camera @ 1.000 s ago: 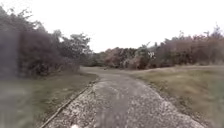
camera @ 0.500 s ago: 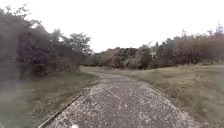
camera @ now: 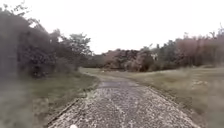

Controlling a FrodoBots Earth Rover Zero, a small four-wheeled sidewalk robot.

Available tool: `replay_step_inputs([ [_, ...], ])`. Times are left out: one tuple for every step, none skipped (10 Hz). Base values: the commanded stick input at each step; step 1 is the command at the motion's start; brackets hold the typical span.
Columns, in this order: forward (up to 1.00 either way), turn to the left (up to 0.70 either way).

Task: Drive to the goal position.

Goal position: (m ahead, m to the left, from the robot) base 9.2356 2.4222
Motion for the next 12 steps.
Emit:
replay_step_inputs([
  [0.85,0.01],
  [0.85,0.01],
  [0.85,0.01],
  [0.85,0.01],
  [0.85,0.01],
  [0.85,0.01],
  [0.85,0.01],
  [0.85,0.01],
  [0.85,0.01],
  [0.85,0.01],
  [0.85,0.01],
  [0.85,0.01],
])
